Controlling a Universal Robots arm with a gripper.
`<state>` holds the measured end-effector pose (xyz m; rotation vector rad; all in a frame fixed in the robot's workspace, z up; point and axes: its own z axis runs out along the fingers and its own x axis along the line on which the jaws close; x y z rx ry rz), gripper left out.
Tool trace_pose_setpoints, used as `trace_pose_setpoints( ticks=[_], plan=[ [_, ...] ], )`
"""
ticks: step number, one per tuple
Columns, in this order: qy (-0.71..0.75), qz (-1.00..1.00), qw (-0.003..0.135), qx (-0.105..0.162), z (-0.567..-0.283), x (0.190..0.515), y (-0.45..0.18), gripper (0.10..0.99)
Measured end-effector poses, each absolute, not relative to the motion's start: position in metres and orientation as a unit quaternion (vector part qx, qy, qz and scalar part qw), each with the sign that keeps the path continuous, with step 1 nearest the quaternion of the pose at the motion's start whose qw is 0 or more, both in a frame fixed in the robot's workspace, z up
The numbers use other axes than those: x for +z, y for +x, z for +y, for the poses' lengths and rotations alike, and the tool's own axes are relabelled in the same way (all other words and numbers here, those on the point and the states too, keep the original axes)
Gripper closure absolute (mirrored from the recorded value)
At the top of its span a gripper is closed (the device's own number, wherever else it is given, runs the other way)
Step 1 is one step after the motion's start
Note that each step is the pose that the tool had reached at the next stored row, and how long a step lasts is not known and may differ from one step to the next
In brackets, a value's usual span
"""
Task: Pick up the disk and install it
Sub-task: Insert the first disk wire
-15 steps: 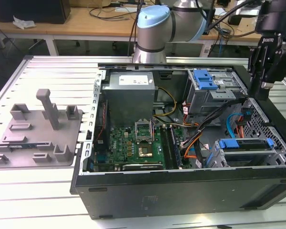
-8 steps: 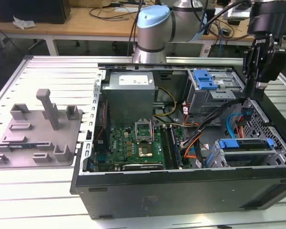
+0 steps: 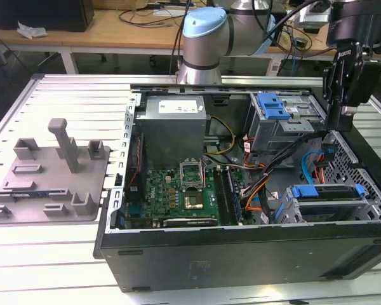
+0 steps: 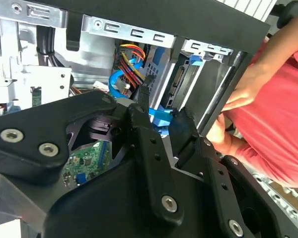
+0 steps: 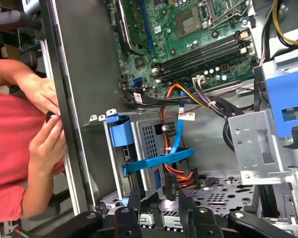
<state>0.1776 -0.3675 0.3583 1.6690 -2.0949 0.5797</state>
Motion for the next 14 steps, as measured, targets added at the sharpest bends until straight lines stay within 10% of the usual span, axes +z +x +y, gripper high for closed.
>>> trace_pose_setpoints(
  ticks=[14],
  plan=[
    [0.591,-0.743,0.215,0.227,-0.362,0.331,0.178,0.737]
  ],
)
